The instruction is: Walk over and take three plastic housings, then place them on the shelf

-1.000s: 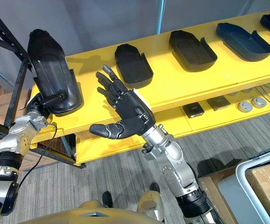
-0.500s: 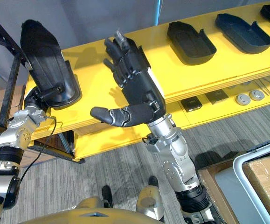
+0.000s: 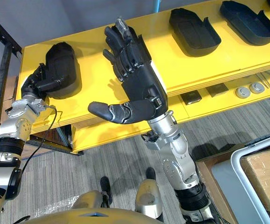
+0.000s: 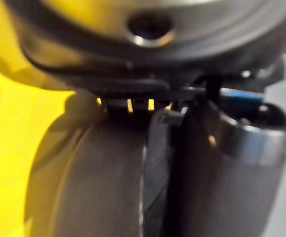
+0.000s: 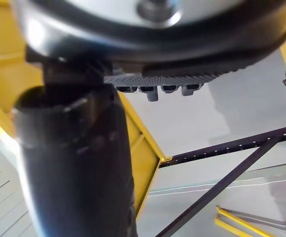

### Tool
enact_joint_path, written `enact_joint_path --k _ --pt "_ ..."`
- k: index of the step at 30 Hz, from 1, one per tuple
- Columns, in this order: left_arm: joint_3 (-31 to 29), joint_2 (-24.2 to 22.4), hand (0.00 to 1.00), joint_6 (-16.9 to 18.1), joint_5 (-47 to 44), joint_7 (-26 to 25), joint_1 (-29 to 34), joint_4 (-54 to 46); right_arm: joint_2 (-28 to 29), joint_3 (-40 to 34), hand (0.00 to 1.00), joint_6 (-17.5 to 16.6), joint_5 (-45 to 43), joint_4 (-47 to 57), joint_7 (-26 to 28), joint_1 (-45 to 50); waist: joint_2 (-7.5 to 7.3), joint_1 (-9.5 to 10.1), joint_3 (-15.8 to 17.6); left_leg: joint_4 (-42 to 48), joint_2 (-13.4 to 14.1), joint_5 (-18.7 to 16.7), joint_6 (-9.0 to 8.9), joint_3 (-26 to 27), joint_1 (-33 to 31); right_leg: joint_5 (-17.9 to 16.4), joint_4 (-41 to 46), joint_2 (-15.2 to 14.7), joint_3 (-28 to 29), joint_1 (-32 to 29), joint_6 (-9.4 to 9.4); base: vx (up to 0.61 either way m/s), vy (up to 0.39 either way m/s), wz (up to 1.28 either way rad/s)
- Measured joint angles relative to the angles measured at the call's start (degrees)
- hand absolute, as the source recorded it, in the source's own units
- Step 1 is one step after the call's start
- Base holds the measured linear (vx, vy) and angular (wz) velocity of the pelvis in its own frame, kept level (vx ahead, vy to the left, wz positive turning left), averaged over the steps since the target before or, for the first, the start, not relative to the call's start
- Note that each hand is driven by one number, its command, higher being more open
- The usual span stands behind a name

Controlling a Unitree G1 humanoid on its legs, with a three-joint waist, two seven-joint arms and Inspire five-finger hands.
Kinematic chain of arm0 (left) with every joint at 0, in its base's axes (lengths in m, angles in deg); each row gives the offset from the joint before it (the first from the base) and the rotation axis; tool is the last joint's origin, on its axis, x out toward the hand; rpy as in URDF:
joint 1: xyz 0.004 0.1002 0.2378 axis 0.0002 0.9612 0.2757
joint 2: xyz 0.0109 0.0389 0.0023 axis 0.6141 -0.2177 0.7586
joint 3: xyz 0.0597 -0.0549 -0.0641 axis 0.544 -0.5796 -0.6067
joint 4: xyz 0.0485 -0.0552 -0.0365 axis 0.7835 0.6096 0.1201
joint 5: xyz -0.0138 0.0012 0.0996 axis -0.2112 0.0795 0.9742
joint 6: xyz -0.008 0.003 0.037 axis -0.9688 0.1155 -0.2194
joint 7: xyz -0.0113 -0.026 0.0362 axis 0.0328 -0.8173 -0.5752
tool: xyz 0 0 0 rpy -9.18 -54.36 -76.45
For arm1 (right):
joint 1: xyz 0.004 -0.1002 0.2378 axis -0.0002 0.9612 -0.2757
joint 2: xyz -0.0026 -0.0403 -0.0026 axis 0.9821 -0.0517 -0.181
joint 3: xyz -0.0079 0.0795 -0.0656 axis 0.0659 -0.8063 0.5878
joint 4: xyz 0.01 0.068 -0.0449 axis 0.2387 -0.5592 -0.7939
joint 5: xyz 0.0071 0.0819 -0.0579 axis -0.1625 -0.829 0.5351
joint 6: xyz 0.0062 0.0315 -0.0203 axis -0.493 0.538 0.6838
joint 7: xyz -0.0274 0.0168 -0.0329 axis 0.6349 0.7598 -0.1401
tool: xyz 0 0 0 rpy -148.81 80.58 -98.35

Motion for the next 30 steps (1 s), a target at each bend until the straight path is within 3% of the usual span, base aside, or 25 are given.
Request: enact_joint_path --k 8,18,22,27,30 --pt "-0.09 0.0 1.0 -0.33 3.77 -4.02 -1.29 0.04 0.43 0.22 1.0 0.0 0.0 0.02 -0.39 0.0 -0.2 -0.46 0.4 0.8 0.27 -0.52 0.08 1.01 -0.53 0.07 0.06 0.0 0.45 -0.4 0.07 0.0 -0.001 -0.01" --pt "-2.8 0.98 1.0 -3.43 9.79 -22.98 -5.46 3.14 0.42 0.72 1.0 -0.16 -0.09 -0.02 0.83 2.95 -0.15 -1.62 0.34 0.46 0.96 -0.68 -0.26 2.09 0.47 0.14 -0.06 1.18 1.46 -0.45 0.08 0.01 -0.009 -0.06" --pt "-3.97 3.18 1.0 -3.3 14.28 -27.53 -7.83 3.27 0.42 0.5 1.0 -1.82 0.1 -1.87 0.89 5.33 -0.14 -1.68 0.25 -1.12 0.91 -0.24 -0.43 2.05 2.15 0.14 -0.42 1.3 1.3 0.57 0.06 0.01 0.001 0.0" --pt "-4.93 4.8 1.0 2.73 16.61 -29.41 -8.15 -4.02 0.43 -1.6 1.0 -3.98 4.68 -5.25 -2.81 5.57 -0.05 -0.8 -2.12 -2.42 0.8 -0.01 -0.45 0.8 3.69 0.16 -2.46 1.25 -0.48 3.31 0.04 0.03 0.005 0.12" --pt "-6.08 4.41 1.0 7.7 18.82 -29.5 -2.28 -15.79 0.56 -3.0 1.0 -3.87 6.85 -6.34 -5.6 5.49 0.01 -0.54 -3.55 -2.95 0.77 -0.01 -0.45 -0.23 5.27 0.17 -3.71 1.18 -1.7 5.84 0.05 0.05 -0.004 0.14"
